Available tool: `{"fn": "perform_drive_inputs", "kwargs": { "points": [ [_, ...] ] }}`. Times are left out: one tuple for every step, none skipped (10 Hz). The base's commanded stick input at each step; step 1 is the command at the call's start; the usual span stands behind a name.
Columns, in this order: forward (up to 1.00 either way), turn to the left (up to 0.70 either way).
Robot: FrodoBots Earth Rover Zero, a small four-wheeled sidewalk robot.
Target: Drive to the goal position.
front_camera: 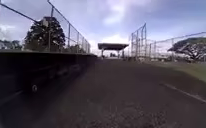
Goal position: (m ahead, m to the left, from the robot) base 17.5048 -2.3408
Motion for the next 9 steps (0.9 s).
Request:
{"fn": "perform_drive_inputs", "kwargs": {
  "points": [
    [0.85,0.0],
    [0.85,0.0],
    [0.85,0.0],
    [0.85,0.0],
    [0.85,0.0],
    [0.85,0.0],
    [0.85,0.0],
    [0.85,0.0],
    [0.85,0.0]
  ]
}}
